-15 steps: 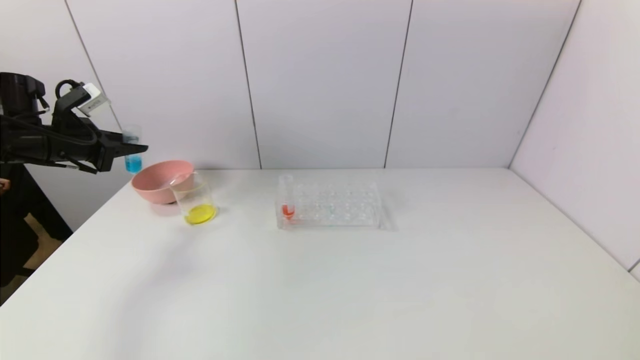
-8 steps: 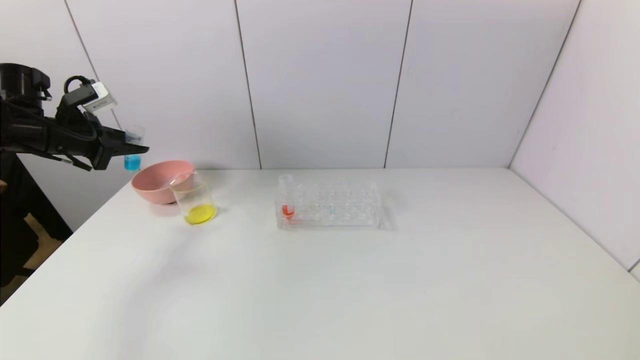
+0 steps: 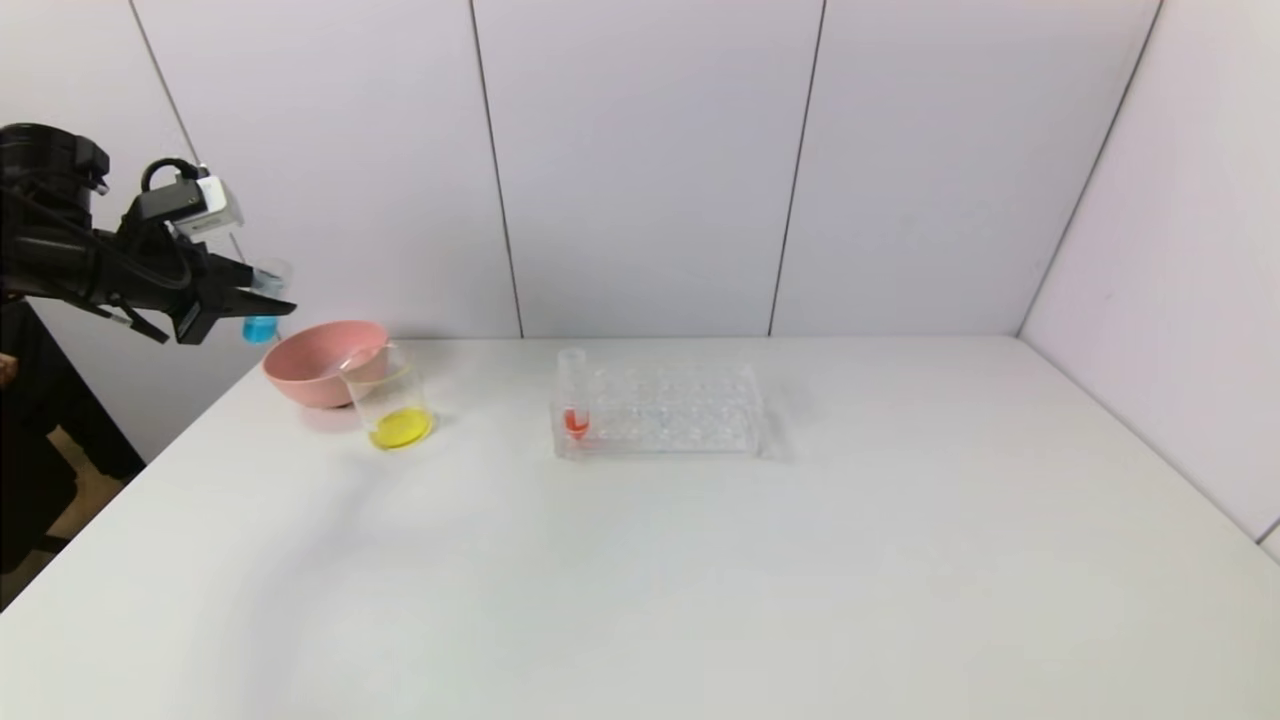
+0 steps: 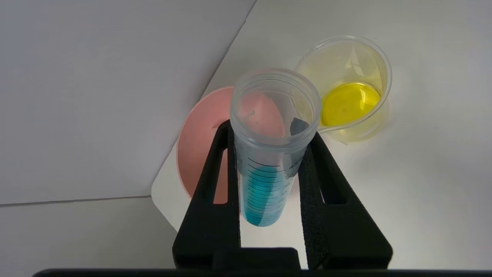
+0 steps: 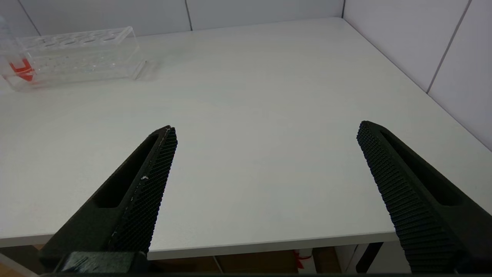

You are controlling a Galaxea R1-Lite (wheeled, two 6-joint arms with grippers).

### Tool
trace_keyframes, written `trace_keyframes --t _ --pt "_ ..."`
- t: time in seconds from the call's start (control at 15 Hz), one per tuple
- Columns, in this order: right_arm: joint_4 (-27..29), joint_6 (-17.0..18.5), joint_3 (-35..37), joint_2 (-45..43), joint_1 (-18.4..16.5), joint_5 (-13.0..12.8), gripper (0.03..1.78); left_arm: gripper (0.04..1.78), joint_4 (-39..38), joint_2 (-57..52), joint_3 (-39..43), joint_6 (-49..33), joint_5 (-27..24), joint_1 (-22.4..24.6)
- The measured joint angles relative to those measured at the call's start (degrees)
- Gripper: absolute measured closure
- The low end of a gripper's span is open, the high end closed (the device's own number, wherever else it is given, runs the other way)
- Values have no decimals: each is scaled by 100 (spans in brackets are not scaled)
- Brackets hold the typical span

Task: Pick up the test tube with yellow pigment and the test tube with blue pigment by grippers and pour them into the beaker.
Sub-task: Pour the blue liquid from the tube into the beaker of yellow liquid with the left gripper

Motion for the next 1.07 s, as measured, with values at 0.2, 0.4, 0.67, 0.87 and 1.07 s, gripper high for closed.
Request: trace_keyframes --t 0.2,0.4,0.67,0.87,1.07 --pt "0 -2 0 0 0 0 10 137 30 63 -30 267 87 -22" --pt "0 2 0 0 0 -1 10 137 41 83 -34 468 279 -52" --pt "0 0 0 0 0 0 10 137 111 89 -34 866 638 -130" --pt "0 0 0 0 0 0 10 137 183 89 -34 968 751 -196" --pt "0 2 0 0 0 0 10 137 222 77 -34 975 880 -232"
